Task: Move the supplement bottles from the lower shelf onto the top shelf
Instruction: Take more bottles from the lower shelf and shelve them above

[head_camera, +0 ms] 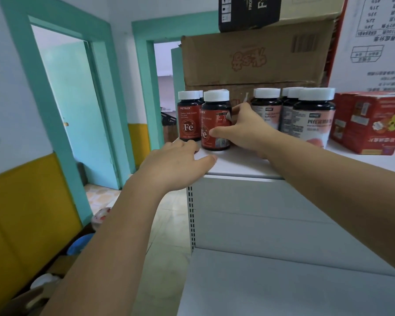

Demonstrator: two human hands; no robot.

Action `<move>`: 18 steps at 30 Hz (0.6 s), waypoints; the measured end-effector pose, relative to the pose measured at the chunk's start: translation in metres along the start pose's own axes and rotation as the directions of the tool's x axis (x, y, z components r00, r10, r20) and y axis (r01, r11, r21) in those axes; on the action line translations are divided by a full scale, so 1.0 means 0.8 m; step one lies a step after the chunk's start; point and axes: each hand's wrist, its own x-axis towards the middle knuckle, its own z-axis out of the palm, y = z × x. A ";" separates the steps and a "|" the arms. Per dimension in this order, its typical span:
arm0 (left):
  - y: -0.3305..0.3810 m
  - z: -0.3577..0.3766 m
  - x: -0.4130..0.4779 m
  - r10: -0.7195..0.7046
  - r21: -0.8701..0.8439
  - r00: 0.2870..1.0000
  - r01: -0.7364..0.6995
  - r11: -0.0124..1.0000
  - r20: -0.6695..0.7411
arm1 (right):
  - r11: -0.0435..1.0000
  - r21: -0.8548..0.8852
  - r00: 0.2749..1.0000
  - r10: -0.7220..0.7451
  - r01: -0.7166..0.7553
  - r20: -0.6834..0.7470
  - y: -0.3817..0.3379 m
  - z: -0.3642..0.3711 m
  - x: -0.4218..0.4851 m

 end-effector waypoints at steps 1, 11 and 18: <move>-0.001 -0.002 0.002 0.005 0.004 1.000 -0.005 1.000 0.019 | 1.000 -0.012 1.000 0.004 -0.004 -0.002 0.001 0.000 0.000; -0.037 -0.026 0.028 0.211 0.006 0.970 -0.213 0.977 0.118 | 0.990 -0.126 0.997 0.054 -0.060 -0.052 -0.013 0.008 -0.009; -0.068 -0.032 0.043 0.278 -0.130 0.957 -0.266 0.955 0.083 | 0.976 -0.195 0.995 0.086 -0.094 -0.049 -0.015 0.013 -0.009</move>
